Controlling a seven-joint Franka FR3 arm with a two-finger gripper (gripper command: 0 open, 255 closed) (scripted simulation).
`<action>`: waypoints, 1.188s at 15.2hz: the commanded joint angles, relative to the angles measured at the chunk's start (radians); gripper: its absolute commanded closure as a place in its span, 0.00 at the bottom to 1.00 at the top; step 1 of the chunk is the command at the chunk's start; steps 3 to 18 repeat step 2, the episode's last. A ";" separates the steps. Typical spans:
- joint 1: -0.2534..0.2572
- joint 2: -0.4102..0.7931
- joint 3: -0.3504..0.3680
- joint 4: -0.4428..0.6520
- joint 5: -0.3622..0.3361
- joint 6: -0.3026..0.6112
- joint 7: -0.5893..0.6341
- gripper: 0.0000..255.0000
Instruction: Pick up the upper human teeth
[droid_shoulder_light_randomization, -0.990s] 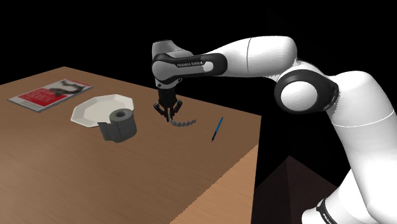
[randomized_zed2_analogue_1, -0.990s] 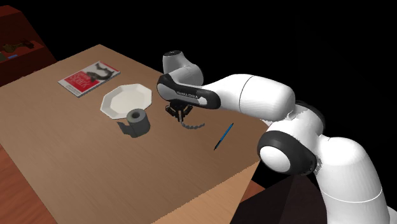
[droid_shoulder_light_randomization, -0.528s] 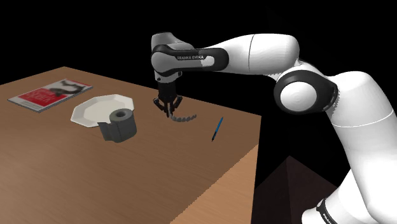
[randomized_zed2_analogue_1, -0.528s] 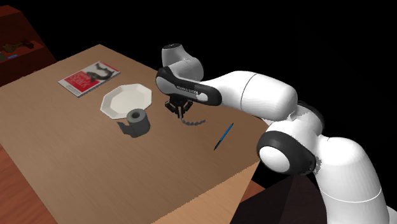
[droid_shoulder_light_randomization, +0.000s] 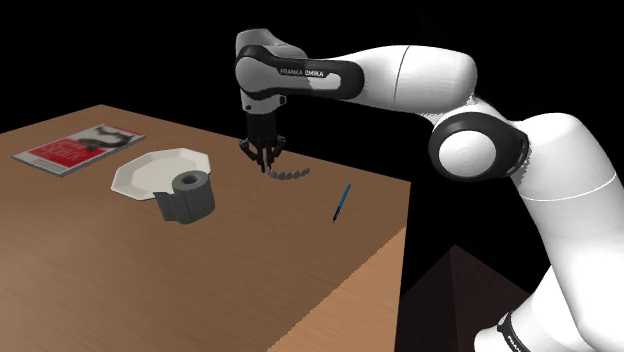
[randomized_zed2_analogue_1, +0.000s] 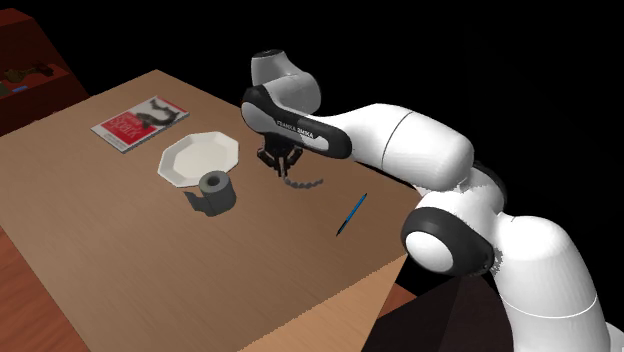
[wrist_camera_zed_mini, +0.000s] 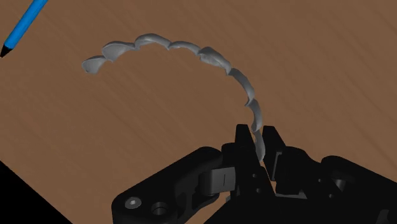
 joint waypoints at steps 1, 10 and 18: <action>0.003 0.014 -0.001 0.038 -0.001 -0.024 0.001 1.00; 0.003 0.013 -0.001 0.037 -0.001 -0.024 0.001 1.00; 0.003 0.013 -0.001 0.037 -0.001 -0.024 0.001 1.00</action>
